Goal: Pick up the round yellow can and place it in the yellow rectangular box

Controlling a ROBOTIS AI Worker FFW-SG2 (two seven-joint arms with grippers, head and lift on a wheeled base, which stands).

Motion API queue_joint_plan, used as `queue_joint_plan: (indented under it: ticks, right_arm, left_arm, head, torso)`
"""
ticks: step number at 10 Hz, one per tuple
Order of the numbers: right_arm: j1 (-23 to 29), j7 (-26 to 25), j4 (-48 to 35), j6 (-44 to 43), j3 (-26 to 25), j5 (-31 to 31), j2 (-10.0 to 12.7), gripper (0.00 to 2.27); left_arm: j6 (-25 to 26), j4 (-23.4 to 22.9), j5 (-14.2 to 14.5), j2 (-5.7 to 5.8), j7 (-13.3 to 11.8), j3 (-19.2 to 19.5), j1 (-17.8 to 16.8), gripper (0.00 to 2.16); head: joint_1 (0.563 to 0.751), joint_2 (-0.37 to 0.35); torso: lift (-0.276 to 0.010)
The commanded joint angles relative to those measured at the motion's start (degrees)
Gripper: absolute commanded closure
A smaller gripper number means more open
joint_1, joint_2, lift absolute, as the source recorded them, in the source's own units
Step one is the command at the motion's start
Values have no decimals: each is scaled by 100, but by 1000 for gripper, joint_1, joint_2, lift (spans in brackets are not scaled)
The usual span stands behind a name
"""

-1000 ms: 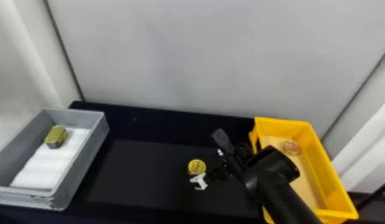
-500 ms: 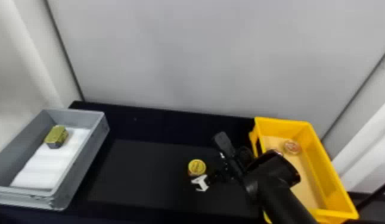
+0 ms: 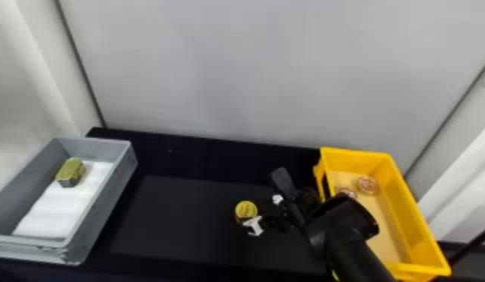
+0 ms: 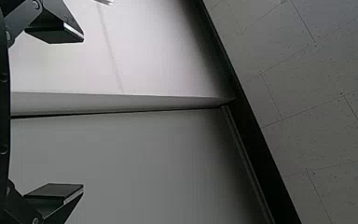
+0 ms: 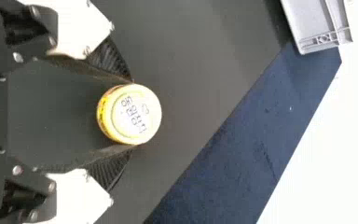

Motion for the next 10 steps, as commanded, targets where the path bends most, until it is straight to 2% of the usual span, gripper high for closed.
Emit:
queue_joint_plan:
  ticks: [1,4,6,10]
  right_arm:
    - [246,27,-747,568,-94,1,-49,684]
    - [905,80,-2672,2160,-120,-263,-304,691]
    - [1098,150,-3498,2775,-181,-272,-348,691]
    - [1072,476,-4922,3989,-349,704,-427,691]
  left_arm:
    - [13,0,9,-9,-14,11,38,144]
    - [84,0,44,-26,-6,2,64,142]
    - [101,0,88,-44,47,-77,20,142]
    - [576,-220,9,-9,74,-33,-50,144]
  head:
    - [694,-78]
    - [694,-78]
    - [694,-78]
    - [694,-78]
  torso:
    - [-7]
    - [-7]
    - [-7]
    - [-7]
